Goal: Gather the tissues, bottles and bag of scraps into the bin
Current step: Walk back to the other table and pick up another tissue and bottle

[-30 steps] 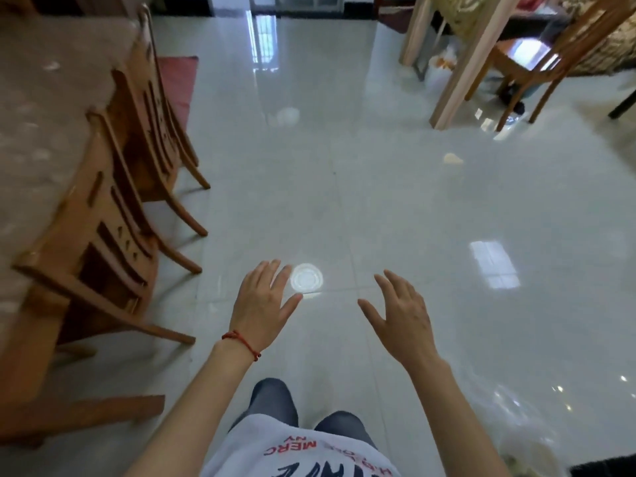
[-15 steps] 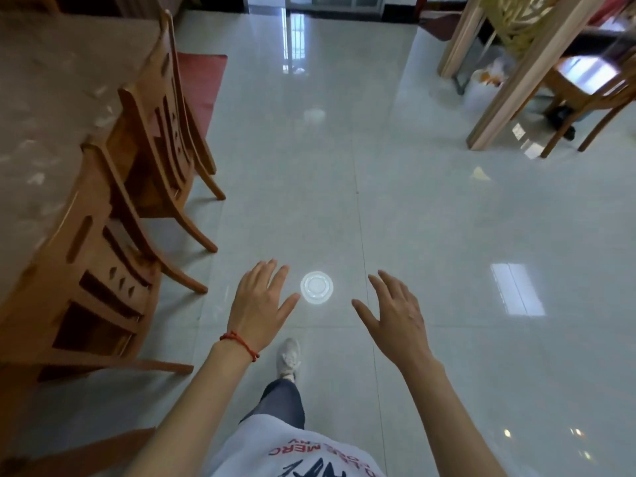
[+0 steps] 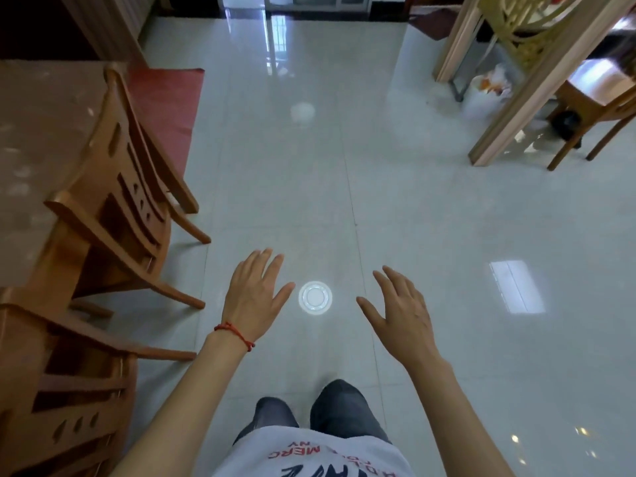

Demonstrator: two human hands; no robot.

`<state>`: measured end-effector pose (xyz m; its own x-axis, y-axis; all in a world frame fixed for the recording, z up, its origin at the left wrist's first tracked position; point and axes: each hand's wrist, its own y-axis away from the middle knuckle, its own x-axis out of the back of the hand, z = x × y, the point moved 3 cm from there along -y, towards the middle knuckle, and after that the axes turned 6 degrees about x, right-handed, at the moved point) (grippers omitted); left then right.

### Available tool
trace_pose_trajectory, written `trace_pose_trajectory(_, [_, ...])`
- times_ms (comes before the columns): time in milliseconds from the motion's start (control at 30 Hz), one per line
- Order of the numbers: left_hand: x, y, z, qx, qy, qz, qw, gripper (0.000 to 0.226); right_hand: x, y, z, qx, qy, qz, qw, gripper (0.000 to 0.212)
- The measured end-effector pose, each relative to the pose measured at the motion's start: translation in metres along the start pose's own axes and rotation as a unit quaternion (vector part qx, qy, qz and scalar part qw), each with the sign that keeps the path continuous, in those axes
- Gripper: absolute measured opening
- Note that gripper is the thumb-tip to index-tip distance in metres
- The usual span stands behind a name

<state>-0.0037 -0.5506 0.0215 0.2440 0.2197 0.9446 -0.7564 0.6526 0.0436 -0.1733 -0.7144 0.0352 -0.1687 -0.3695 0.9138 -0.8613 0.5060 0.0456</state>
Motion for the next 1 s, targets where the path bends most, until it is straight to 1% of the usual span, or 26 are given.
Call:
trace_pose_trajectory(267, [-0.006, -0.147, 0.015, 0.032, 0.005, 0.004, 0.999, 0.055, 0.021, -0.166, 0.039, 0.029, -0.001, -0.028, 0.999, 0.058])
trace_pose_trajectory(467, [0.009, -0.253, 0.026, 0.048, 0.012, 0.011, 0.999, 0.062, 0.054, -0.288, 0.057, 0.056, 0.009, -0.032, 0.998, 0.057])
trace_pose_trajectory(700, [0.013, -0.366, 0.012, 0.072, 0.007, 0.013, 0.997, 0.058, 0.054, -0.409, 0.060, 0.068, 0.008, -0.053, 0.996, 0.057])
trace_pose_trajectory(900, [0.016, -0.486, -0.012, 0.077, 0.021, 0.005, 0.997, 0.065, 0.049, -0.528, 0.057, 0.071, 0.016, -0.052, 0.996, 0.059])
trace_pose_trajectory(1000, [0.028, -0.543, -0.020, 0.071, 0.030, 0.009, 0.997, 0.067, 0.055, -0.586, 0.051, 0.071, 0.020, -0.045, 0.996, 0.066])
